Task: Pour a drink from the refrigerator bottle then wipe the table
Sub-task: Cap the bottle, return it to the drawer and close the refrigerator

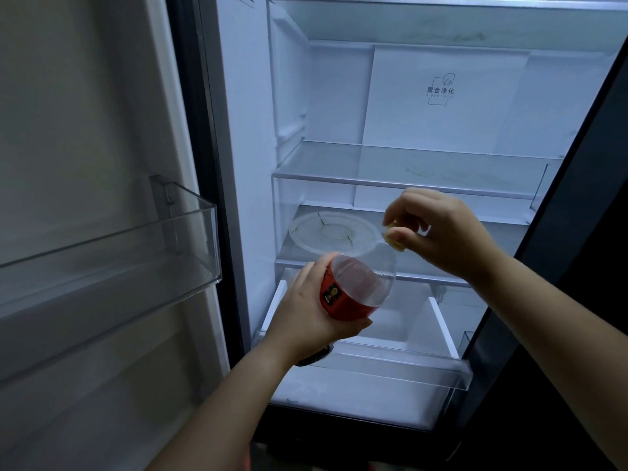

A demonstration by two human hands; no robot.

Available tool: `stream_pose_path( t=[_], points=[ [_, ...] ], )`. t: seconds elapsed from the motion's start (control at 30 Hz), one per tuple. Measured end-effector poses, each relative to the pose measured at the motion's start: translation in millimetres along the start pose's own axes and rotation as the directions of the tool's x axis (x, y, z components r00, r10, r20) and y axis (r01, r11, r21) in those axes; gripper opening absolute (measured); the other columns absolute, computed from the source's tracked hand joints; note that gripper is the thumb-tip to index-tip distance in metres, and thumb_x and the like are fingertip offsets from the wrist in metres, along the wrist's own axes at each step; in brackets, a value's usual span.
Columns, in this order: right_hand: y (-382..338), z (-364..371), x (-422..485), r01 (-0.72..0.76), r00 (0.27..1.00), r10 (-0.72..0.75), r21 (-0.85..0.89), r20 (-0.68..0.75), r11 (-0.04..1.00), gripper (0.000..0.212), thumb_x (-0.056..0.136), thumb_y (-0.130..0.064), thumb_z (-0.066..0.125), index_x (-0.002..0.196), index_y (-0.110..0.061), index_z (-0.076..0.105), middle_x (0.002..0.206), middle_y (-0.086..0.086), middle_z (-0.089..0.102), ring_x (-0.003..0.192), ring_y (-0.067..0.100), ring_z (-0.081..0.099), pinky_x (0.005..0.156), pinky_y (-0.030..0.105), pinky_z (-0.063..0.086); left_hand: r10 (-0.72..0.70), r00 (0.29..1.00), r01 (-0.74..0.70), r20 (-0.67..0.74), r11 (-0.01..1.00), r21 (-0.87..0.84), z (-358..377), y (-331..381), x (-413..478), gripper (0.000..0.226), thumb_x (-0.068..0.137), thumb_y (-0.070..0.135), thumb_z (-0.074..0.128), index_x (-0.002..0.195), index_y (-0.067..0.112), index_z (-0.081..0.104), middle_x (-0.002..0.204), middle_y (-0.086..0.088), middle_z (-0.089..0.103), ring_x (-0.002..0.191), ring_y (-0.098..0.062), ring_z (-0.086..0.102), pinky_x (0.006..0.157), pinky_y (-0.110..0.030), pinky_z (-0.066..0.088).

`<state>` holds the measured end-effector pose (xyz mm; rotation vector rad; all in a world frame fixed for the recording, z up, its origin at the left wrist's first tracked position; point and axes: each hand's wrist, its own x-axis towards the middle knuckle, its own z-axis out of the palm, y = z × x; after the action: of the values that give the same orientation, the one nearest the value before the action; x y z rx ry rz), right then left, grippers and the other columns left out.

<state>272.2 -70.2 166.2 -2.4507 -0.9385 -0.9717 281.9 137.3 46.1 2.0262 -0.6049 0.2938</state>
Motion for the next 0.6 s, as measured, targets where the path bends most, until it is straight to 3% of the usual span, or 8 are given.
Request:
stream_pose_path(
  t=[0.13,0.27,0.33,0.43,0.5,0.6],
  points=[
    [-0.2,9.1,0.7,0.048,0.996,-0.048,-0.008,-0.075,0.999,0.043,0.090,-0.041,0.052,0.067,-0.004,0.056,0.056,0.004,0.050,0.051,0.017,0.040,0.051,0.022,0.031,0.009,1.000,-0.009,-0.005,1.000,0.003,0.9,-0.4,0.7,0.091,0.047,0.062,0.079,0.123,0.063,0.028,0.120,0.036,0.041,0.112,0.010,0.042,0.087,-0.019,0.044],
    [-11.4,14.4,3.7,-0.163,0.983,0.165,0.034,-0.084,0.986,0.029,0.083,-0.031,0.053,0.062,-0.015,0.041,0.050,-0.001,0.037,0.051,0.017,0.030,0.048,0.017,0.023,0.006,0.999,-0.006,-0.038,1.000,-0.005,2.4,-1.6,-0.1,0.091,0.049,0.061,0.078,0.125,0.060,0.029,0.119,0.037,0.041,0.112,0.013,0.039,0.083,-0.010,0.038],
    [-17.2,16.2,6.3,-0.329,0.943,0.322,-0.078,-0.088,0.941,0.035,0.084,-0.032,0.052,0.058,-0.018,0.033,0.048,-0.002,0.034,0.047,0.016,0.028,0.046,0.024,0.023,-0.001,0.999,0.002,-0.053,1.000,0.006,4.6,-0.9,-0.2,0.093,0.048,0.061,0.078,0.127,0.056,0.029,0.117,0.039,0.039,0.110,0.014,0.038,0.081,-0.009,0.036],
    [-18.3,16.1,8.3,-0.503,0.864,0.490,-0.239,-0.115,0.831,0.042,0.086,-0.039,0.049,0.057,-0.012,0.037,0.050,0.004,0.048,0.050,0.022,0.042,0.047,0.029,0.027,-0.009,0.999,0.010,-0.050,1.000,0.018,7.7,0.8,0.9,0.094,0.048,0.060,0.079,0.127,0.055,0.029,0.116,0.038,0.039,0.107,0.011,0.038,0.082,-0.010,0.036],
    [-16.8,14.8,6.1,-0.414,0.910,0.395,-0.217,-0.125,0.884,0.046,0.089,-0.047,0.050,0.058,-0.014,0.042,0.048,-0.001,0.049,0.050,0.018,0.045,0.047,0.028,0.030,-0.016,0.999,0.017,-0.052,1.000,0.023,7.2,0.6,1.8,0.093,0.049,0.060,0.079,0.127,0.054,0.029,0.115,0.035,0.041,0.108,0.009,0.038,0.083,-0.011,0.036],
    [-10.8,10.7,2.8,-0.143,0.987,0.137,-0.069,-0.086,0.987,0.042,0.089,-0.047,0.051,0.067,-0.012,0.053,0.050,-0.004,0.052,0.046,0.018,0.045,0.048,0.029,0.035,-0.003,0.999,0.004,-0.041,1.000,0.007,4.0,-1.3,1.6,0.092,0.049,0.062,0.078,0.126,0.058,0.028,0.118,0.034,0.042,0.109,0.009,0.040,0.082,-0.010,0.037]
  ],
)
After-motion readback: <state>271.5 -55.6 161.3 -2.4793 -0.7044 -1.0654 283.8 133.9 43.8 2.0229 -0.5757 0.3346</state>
